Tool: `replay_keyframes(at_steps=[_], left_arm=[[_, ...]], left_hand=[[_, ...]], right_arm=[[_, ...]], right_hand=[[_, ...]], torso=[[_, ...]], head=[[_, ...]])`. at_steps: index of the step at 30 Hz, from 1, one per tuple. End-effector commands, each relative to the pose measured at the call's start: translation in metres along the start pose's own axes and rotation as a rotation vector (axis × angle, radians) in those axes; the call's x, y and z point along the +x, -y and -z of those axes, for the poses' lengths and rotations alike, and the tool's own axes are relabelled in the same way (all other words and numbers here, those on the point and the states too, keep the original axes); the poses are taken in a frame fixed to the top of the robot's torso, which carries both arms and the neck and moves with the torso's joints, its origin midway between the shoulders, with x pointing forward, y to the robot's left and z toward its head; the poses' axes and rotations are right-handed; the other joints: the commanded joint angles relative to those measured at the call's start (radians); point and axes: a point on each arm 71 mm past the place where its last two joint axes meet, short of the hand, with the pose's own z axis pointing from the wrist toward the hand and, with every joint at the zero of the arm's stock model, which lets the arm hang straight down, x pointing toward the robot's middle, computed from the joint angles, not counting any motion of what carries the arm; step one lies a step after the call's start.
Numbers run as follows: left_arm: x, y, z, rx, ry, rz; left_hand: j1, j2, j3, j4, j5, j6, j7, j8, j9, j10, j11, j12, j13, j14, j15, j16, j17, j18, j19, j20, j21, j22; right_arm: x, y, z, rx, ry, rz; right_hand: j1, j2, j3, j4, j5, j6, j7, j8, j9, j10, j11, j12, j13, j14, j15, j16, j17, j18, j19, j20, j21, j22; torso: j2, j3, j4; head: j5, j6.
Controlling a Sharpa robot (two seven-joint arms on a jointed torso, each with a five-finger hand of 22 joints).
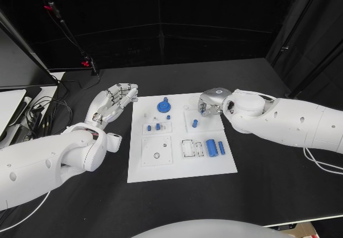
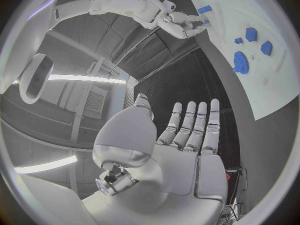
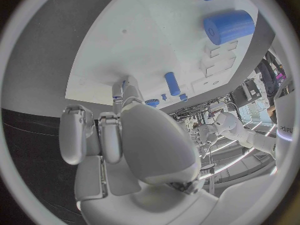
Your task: Assemble the parts on the task board
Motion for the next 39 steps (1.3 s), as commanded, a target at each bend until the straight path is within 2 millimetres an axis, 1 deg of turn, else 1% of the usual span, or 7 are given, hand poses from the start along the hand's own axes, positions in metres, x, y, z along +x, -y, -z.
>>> replay_keyframes(at_steps=[1,7,19,23,26,30,39], left_arm=[[0.001,0.010,0.000,0.132,-0.004,0.006],[0.000,0.010,0.000,0.131,-0.004,0.006],[0.000,0.010,0.001,0.130,-0.002,0.005],[-0.001,0.010,0.001,0.130,-0.002,0.005],[-0.001,0.010,0.001,0.129,-0.001,0.004],[-0.002,0.009,0.001,0.128,0.000,0.004],[-0.001,0.009,0.001,0.126,-0.001,0.004]], left_hand=[[0.004,0.010,0.001,0.001,0.005,0.007,0.137,0.005,-0.002,0.007,0.002,0.005,-0.002,-0.006,-0.001,0.007,-0.003,-0.015,0.007,0.003,-0.004,-0.002],[0.006,0.012,0.001,0.001,0.007,0.009,0.137,0.007,-0.005,0.008,0.002,0.008,-0.005,-0.006,-0.001,0.010,-0.006,-0.015,0.008,0.003,-0.004,-0.003],[0.010,0.014,0.000,0.000,0.011,0.010,0.137,0.009,-0.010,0.009,0.001,0.012,-0.010,-0.006,-0.002,0.015,-0.011,-0.014,0.009,0.003,-0.003,-0.006],[0.010,0.014,0.000,0.000,0.011,0.010,0.137,0.009,-0.010,0.009,0.001,0.012,-0.010,-0.006,-0.002,0.015,-0.011,-0.014,0.009,0.003,-0.003,-0.006],[0.010,0.014,0.000,0.000,0.011,0.010,0.137,0.009,-0.010,0.009,0.001,0.012,-0.010,-0.006,-0.002,0.015,-0.011,-0.014,0.009,0.003,-0.003,-0.006],[0.010,0.014,0.000,0.000,0.011,0.010,0.137,0.009,-0.010,0.009,0.001,0.012,-0.010,-0.006,-0.002,0.015,-0.011,-0.014,0.009,0.003,-0.003,-0.006],[0.012,0.015,-0.001,0.000,0.012,0.010,0.137,0.010,-0.012,0.008,0.001,0.014,-0.013,-0.007,-0.002,0.017,-0.014,-0.014,0.010,0.003,-0.003,-0.007]], right_arm=[[0.007,-0.001,0.001,0.004,-0.023,0.023],[0.006,-0.001,0.001,0.003,-0.007,0.021],[0.000,-0.002,0.005,-0.014,0.066,0.001],[-0.002,-0.003,0.007,-0.023,0.090,-0.006],[-0.003,-0.003,0.010,-0.027,0.100,-0.010],[-0.004,-0.003,0.014,-0.032,0.118,-0.017],[-0.009,-0.003,0.022,-0.047,0.165,-0.032]], right_hand=[[0.012,0.000,0.009,0.000,-0.004,0.013,0.000,0.008,0.003,0.014,-0.002,-0.006,0.001,0.106,-0.008,0.003,0.263,0.019,0.013,-0.007,-0.006,0.165],[0.016,-0.001,0.018,0.000,-0.003,0.033,0.000,0.009,0.004,0.040,-0.003,-0.019,0.001,0.106,-0.008,0.003,0.263,0.019,0.013,-0.009,-0.009,0.163],[0.015,-0.003,0.025,0.001,-0.003,0.039,0.001,0.003,0.002,0.050,-0.002,-0.034,0.000,0.106,-0.007,0.003,0.263,0.020,0.012,-0.008,-0.013,0.160],[0.017,-0.003,0.029,0.001,-0.003,0.042,0.002,0.002,0.002,0.054,-0.002,-0.039,0.000,0.106,-0.006,0.003,0.263,0.020,0.012,-0.008,-0.014,0.160],[0.017,-0.003,0.030,0.001,-0.003,0.043,0.002,0.002,0.002,0.055,-0.001,-0.041,0.000,0.106,-0.006,0.003,0.263,0.020,0.012,-0.008,-0.013,0.160],[0.017,-0.003,0.031,0.001,-0.004,0.044,0.003,0.001,0.001,0.057,-0.001,-0.044,0.000,0.106,-0.005,0.003,0.263,0.020,0.013,-0.008,-0.012,0.161],[0.018,-0.005,0.035,0.001,-0.003,0.047,0.004,-0.002,0.001,0.062,0.000,-0.050,0.001,0.106,-0.005,0.003,0.263,0.019,0.016,-0.007,-0.010,0.163]], torso=[[0.000,-0.0003,-0.0001],[0.000,-0.0002,-0.0001],[-0.001,0.0001,-0.0009],[0.000,0.0003,0.0000],[0.000,0.0003,-0.0008],[-0.001,-0.0004,-0.0009],[0.000,-0.0006,0.0000]], head=[[0.000,-0.002],[0.001,-0.005],[0.003,-0.007],[0.003,-0.006],[0.003,-0.005],[0.002,-0.005],[0.000,-0.004]])
